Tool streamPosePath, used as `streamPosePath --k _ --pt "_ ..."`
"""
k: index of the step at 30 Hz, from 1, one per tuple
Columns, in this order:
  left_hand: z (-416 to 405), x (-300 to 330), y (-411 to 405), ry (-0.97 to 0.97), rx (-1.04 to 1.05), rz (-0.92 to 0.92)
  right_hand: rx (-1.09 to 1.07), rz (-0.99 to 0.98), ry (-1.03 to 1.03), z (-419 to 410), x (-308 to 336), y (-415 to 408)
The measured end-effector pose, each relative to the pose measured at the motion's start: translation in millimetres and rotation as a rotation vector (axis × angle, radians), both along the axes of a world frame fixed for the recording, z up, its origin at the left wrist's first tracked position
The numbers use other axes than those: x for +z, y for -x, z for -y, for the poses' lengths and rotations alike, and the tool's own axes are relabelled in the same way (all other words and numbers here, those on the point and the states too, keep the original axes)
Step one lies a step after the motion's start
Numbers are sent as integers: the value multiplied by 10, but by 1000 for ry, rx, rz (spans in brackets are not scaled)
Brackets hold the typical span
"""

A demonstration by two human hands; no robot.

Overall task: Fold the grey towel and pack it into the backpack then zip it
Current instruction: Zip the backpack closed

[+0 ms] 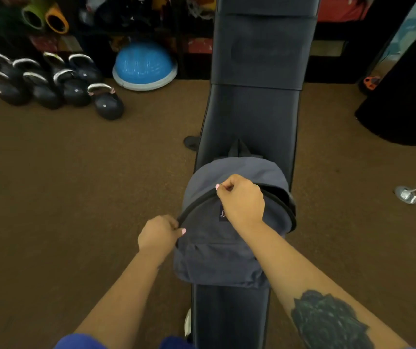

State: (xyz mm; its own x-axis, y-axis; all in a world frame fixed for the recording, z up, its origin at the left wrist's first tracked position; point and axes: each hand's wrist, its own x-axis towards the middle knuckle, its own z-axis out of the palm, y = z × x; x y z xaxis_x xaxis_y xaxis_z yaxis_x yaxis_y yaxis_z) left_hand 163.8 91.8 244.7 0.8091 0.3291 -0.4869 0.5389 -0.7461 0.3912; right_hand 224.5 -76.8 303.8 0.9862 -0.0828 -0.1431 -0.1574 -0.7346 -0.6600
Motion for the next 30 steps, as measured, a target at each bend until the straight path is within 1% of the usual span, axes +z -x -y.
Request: streamPosePath --k 1,2,4,6,8,11,16,21,25,30 --pt "28 60 -36 -30 -22 -7 -5 -13 -11 4 9 -7" --pt "62 130 -79 -54 -30 27 -12 -30 -30 6 17 -18" --pt "176 277 -171 -55 -46 216 -29 -72 -85 0 30 -47" --pt "341 406 -255 -8 -128 437 -38 -103 -132 -12 43 -65" --pt "484 489 -315 -12 -204 531 -41 -134 -159 -23 57 -73" --pt "544 526 -381 -49 -190 533 -59 -149 -196 -17 67 -70" --pt "527 573 -448 -100 -209 462 -73 -130 -193 0 43 -56" --pt "464 605 -476 -112 -197 420 -174 -81 -215 246 -8 -105" --pt "464 626 -473 -110 -213 396 -262 -78 -230 508 -36 -123" --pt "458 640 -508 -134 -232 361 -443 -126 -395 893 -70 -62"
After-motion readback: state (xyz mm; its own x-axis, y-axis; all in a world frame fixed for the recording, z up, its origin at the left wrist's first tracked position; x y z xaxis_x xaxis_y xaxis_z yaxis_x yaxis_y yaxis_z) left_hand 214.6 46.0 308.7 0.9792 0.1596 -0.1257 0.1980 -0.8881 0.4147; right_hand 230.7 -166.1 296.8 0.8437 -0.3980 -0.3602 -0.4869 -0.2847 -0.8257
